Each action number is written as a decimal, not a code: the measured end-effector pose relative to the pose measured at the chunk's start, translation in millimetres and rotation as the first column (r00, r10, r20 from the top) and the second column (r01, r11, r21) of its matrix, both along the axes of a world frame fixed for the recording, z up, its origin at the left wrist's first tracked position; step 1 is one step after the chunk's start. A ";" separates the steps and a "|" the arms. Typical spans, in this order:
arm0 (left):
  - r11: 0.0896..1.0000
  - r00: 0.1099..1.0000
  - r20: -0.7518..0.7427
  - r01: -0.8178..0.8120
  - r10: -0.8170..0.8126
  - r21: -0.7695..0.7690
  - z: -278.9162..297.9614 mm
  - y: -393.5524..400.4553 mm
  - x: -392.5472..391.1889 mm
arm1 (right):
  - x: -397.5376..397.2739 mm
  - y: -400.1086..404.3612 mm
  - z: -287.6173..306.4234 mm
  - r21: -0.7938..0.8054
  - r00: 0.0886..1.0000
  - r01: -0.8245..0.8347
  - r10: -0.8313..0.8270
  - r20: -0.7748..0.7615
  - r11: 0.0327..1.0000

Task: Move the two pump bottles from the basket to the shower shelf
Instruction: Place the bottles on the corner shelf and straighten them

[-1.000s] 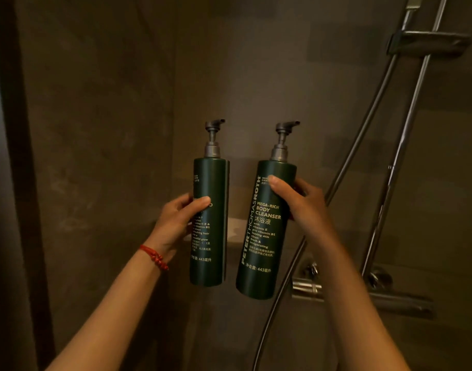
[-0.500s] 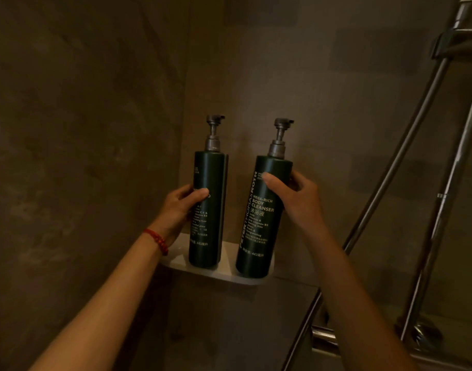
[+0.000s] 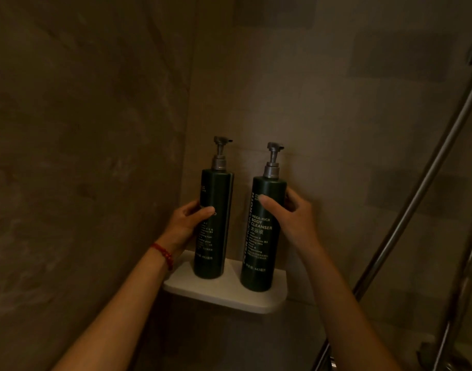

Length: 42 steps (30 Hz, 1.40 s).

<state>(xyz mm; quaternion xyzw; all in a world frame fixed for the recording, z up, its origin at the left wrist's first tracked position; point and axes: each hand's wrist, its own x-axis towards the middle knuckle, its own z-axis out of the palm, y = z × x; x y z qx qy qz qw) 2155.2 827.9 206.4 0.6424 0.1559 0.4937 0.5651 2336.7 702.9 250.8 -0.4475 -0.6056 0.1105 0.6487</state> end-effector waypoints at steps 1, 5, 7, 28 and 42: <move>1.000 1.000 0.009 0.010 -0.009 -0.007 -0.3 1.2 0.5 | 0.5 1.3 -0.7 0.002 1.000 -0.005 0.005 -0.008 1.000; 0.998 0.999 0.036 0.033 -0.032 -0.044 -4.5 -1.8 2.4 | 0.4 4.1 -8.1 -0.010 0.999 -0.015 0.014 -0.034 1.000; 0.998 0.998 0.054 0.037 -0.034 -0.057 -6.8 -5.7 2.6 | 0.3 3.4 -14.2 -0.011 0.999 -0.016 0.016 -0.044 1.000; 0.971 0.971 0.008 -0.238 0.238 -0.007 -33.4 -28.1 0.4 | 3.6 -5.6 -95.1 -0.151 0.989 0.059 -0.079 -0.126 0.987; 0.981 0.981 -0.044 -0.189 0.187 -0.039 -31.0 -34.6 -8.6 | 1.6 -1.1 -102.6 -0.143 0.985 0.044 -0.067 -0.159 0.989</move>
